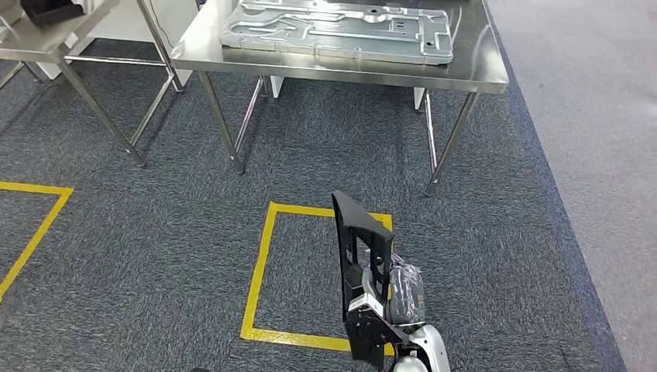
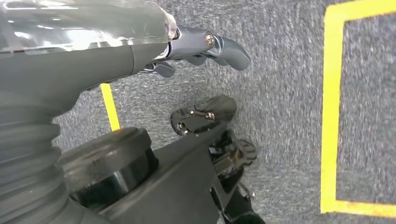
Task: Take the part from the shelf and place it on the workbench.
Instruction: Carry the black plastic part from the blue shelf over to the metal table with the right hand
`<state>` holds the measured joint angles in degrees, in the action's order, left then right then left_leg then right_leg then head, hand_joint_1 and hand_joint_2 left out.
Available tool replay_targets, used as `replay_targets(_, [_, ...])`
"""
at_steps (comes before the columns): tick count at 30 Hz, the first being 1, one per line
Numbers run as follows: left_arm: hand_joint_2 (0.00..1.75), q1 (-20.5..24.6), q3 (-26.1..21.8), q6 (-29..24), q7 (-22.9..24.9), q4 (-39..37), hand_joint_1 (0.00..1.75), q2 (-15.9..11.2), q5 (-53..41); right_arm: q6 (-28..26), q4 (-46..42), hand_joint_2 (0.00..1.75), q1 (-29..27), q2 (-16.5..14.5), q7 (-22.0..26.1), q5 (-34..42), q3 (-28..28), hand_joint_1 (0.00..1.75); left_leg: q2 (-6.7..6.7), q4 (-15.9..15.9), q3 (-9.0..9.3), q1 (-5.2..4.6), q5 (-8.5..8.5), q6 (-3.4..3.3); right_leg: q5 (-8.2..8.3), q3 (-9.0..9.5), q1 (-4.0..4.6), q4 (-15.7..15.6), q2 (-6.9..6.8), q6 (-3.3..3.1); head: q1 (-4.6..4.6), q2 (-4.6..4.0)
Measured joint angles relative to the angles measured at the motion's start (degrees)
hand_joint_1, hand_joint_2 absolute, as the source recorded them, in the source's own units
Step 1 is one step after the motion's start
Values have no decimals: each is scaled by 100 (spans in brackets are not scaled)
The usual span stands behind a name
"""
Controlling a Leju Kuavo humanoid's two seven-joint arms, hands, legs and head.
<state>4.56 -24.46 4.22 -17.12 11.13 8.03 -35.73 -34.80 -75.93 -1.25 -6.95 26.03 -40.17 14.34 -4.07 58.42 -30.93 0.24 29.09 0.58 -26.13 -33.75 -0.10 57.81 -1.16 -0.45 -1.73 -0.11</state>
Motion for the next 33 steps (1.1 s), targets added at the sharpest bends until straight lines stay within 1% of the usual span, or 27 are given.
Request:
replay_targets(1, [175,2,0,0,-6,-1,0,-1,-5,-2,2,175,4,-1,2,0,1,175,86,186,-74,13,127,30,13,8,-17,-19,37,-36,0,0])
replay_targets(2, [175,-2,0,0,-11,-1,0,-1,-11,-4,2,175,8,-4,4,0,1,175,193,485,-205,27,301,53,20,14,-25,-27,73,-60,0,0])
replay_targets(3, [175,-11,0,1,-15,-1,0,-1,-17,-7,2,175,11,-6,6,0,1,175,281,868,-381,33,490,72,21,12,-25,-27,114,-79,0,0])
replay_targets(4, [175,-22,0,1,-19,-2,0,-1,-23,-7,4,175,8,-9,8,0,2,175,321,1249,-563,37,638,86,22,11,-21,-25,160,-92,0,0])
replay_targets(5, [175,-33,0,2,-25,-2,0,-1,-31,-6,7,175,2,-11,9,0,2,175,339,1497,-688,39,688,94,22,12,-17,-22,213,-94,0,0])
replay_targets(6, [175,-38,0,3,-31,-2,0,-1,-38,-5,9,175,-3,-11,9,0,2,175,346,1548,-726,39,627,96,21,16,-15,-16,268,-94,0,0])
replay_targets(7, [175,-39,0,5,-40,-2,0,-1,-42,-5,10,175,-7,-11,9,0,2,175,357,1379,-663,39,462,90,19,21,-14,-8,324,-90,0,0])
replay_targets(8, [175,-36,0,10,-49,-2,0,-2,-45,-4,9,175,-8,-11,9,0,2,175,396,1024,-512,40,231,74,15,27,-15,3,379,-84,0,0])
replay_targets(10, [175,-34,-2,21,-69,-2,0,-8,-46,-3,8,175,-5,-14,9,0,2,175,604,295,-198,45,-77,15,6,10,-11,37,478,-53,0,0])
replay_targets(11, [175,-34,-3,26,-79,-2,0,-12,-47,-2,8,175,-4,-15,9,0,2,175,691,83,-113,42,-135,-12,11,-14,-14,53,519,-26,0,0])
replay_targets(12, [175,-33,-7,29,-89,-2,0,-15,-47,-1,7,175,-6,-16,9,1,2,175,741,2,-86,35,-128,-37,21,-41,-19,60,558,7,0,0])
replay_targets(14, [175,-27,-15,34,-105,-2,0,-14,-46,0,5,175,-17,-17,9,1,2,175,679,-38,-83,36,-153,-88,48,-73,-32,48,627,84,0,0])
replay_targets(15, [175,-24,-21,35,-113,-1,0,-11,-44,0,3,175,-22,-17,9,2,2,175,635,-68,-72,47,-175,-124,27,-88,-29,74,597,118,1,0])
replay_targets(16, [175,-21,-27,37,-123,-1,0,-7,-43,1,2,175,-15,-17,10,2,2,175,584,-100,-61,61,-197,-163,-56,-142,-23,190,516,149,1,0])
replay_targets(17, [175,-21,-33,38,-133,-1,0,-2,-42,4,3,175,-2,-18,10,2,2,175,529,-127,-52,74,-215,-194,-195,-245,-18,414,408,174,1,0])
replay_targets(18, [175,-24,-38,38,-142,-1,0,-2,-39,7,5,175,9,-18,10,3,2,175,476,-133,-49,66,-219,-211,-372,-392,-23,731,289,194,2,0])
replay_targets(19, [175,-32,-42,38,-149,-2,0,-2,-35,11,11,175,20,-19,9,3,2,175,421,-132,-53,62,-219,-222,-551,-574,-35,1115,220,214,2,0])
replay_targets(20, [175,-40,-46,38,-152,-2,0,-2,-32,13,20,175,23,-20,9,4,2,175,368,-130,-57,57,-217,-223,-663,-722,-49,1429,188,232,2,0])
replay_targets(21, [175,-47,-51,37,-155,-2,0,-3,-28,11,31,175,22,-20,9,2,2,175,319,-129,-60,55,-215,-223,-685,-793,-63,1590,169,245,2,0])
replay_targets(22, [175,-49,-58,36,-160,-2,0,-3,-27,5,43,175,25,-20,9,-1,2,175,277,-127,-60,54,-212,-220,-607,-757,-75,1544,152,254,2,0])
replay_targets(23, [175,-48,-67,33,-165,-2,0,-1,-27,-10,53,175,31,-20,7,-3,2,175,246,-125,-56,54,-208,-212,-443,-595,-83,1262,130,253,2,0])
replay_targets(25, [175,-42,-86,26,-171,-2,0,2,-31,-58,64,175,64,-22,-7,-31,2,175,212,-110,-48,40,-190,-173,-135,-145,-79,463,64,220,2,0])
replay_targets(26, [175,-40,-95,23,-171,-2,0,3,-34,-97,70,175,88,-25,-23,-78,2,175,202,-100,-50,29,-183,-142,-62,4,-69,185,42,191,2,0])
replay_targets(27, [175,-39,-104,23,-167,-2,0,3,-38,-137,79,175,116,-26,-46,-155,2,175,196,-96,-52,17,-180,-110,-46,72,-56,45,33,163,2,0])
replay_targets(28, [175,-38,-114,27,-162,-2,0,3,-43,-173,92,175,147,-28,-75,-258,2,175,191,-86,-57,1,-168,-101,-52,77,-50,8,37,142,2,0])
replay_targets(31, [175,-37,-137,53,-148,-2,0,1,-57,-222,126,175,287,-22,-230,-666,2,175,189,-93,-52,-3,-176,-160,-34,73,-52,-11,56,110,2,0])
replay_targets(33, [175,-35,-140,81,-137,-2,0,1,-69,-219,109,175,410,-1,-378,-1015,2,175,190,-122,-42,3,-204,-141,-34,71,-43,-10,58,83,2,0])
